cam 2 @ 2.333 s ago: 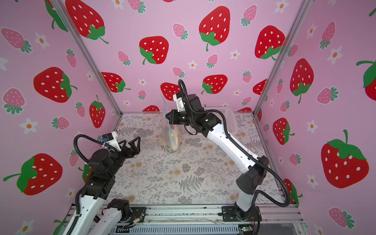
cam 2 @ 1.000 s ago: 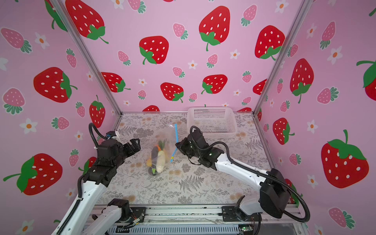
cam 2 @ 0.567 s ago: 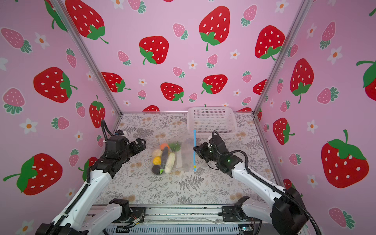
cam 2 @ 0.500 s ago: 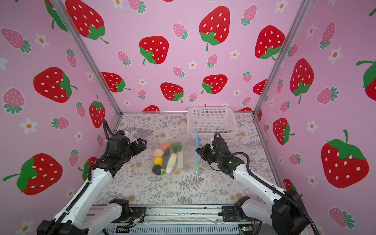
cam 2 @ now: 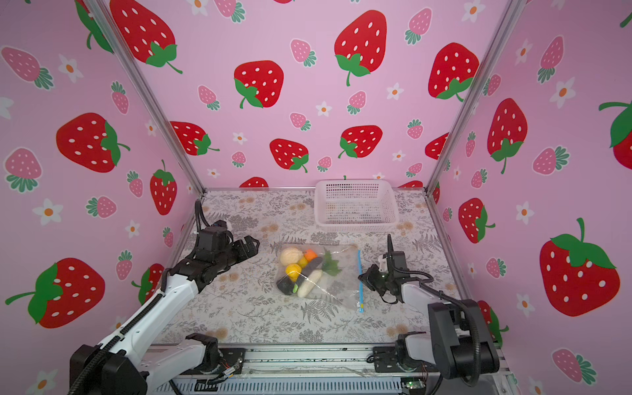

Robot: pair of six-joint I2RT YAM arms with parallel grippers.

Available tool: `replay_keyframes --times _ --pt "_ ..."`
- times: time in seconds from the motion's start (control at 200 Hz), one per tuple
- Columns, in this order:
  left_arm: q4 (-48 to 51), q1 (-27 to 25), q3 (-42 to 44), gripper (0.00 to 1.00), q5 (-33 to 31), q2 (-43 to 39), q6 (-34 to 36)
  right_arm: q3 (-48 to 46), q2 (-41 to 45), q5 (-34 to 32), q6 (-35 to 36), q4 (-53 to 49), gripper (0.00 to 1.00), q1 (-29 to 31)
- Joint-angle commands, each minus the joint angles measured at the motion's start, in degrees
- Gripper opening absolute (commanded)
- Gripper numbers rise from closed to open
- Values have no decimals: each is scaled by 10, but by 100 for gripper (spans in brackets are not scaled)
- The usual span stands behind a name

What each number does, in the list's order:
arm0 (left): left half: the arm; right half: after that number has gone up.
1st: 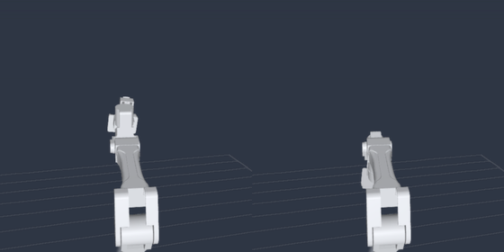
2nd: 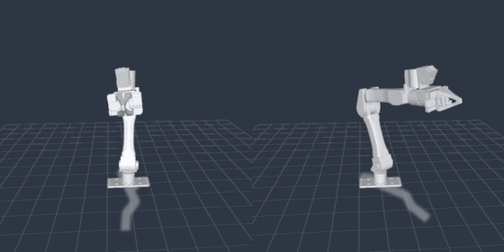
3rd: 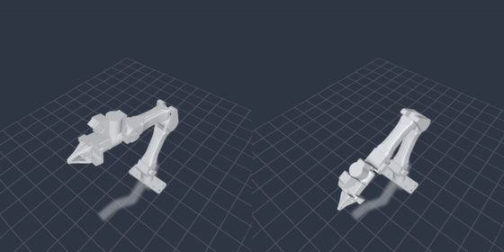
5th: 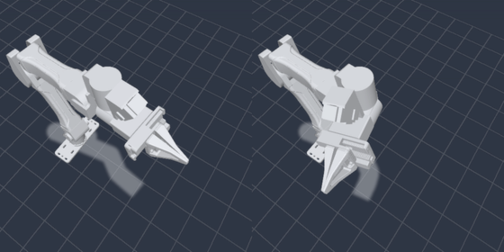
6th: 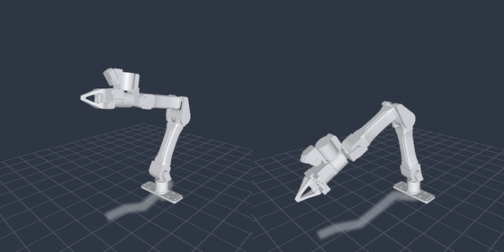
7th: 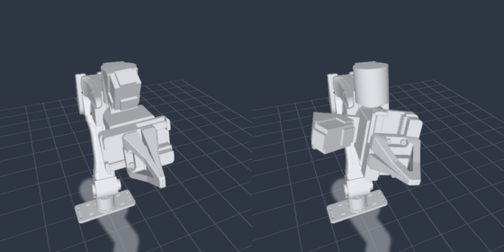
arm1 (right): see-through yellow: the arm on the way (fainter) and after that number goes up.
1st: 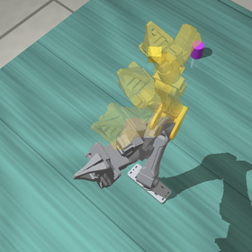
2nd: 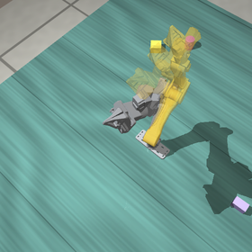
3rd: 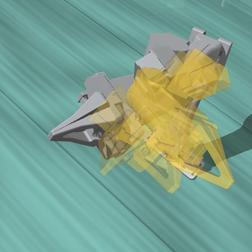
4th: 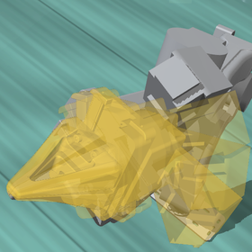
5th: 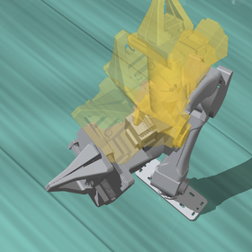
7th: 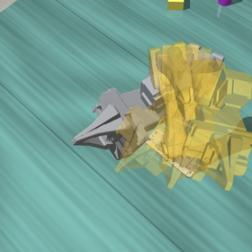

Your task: Place the food in the zip-top bag and seal the zipper

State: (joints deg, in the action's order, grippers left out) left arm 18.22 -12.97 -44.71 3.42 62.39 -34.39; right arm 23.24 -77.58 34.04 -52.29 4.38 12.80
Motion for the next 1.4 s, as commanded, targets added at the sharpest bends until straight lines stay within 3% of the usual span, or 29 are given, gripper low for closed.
replay_keyframes --times 0.0,0.275,0.755,0.92,1.03,1.135,1.395 --pt "-4 -7 -30 99 -15 3 0 22 -31 59 75 34 0 -5" --pt "-48 -30 -26 97 40 16 24 61 -19 44 116 20 0 -5" --pt "-98 -155 -49 95 168 43 56 65 -7 68 140 61 1 -4" --pt "-98 -180 -54 95 179 63 55 70 -13 84 139 74 10 -3" --pt "-98 -183 -52 95 192 74 49 81 -13 75 150 56 31 -3" --pt "-95 -185 -50 95 199 81 45 91 -8 64 158 43 42 -3" --pt "-111 -192 -38 95 208 109 36 112 0 58 165 29 50 -4"
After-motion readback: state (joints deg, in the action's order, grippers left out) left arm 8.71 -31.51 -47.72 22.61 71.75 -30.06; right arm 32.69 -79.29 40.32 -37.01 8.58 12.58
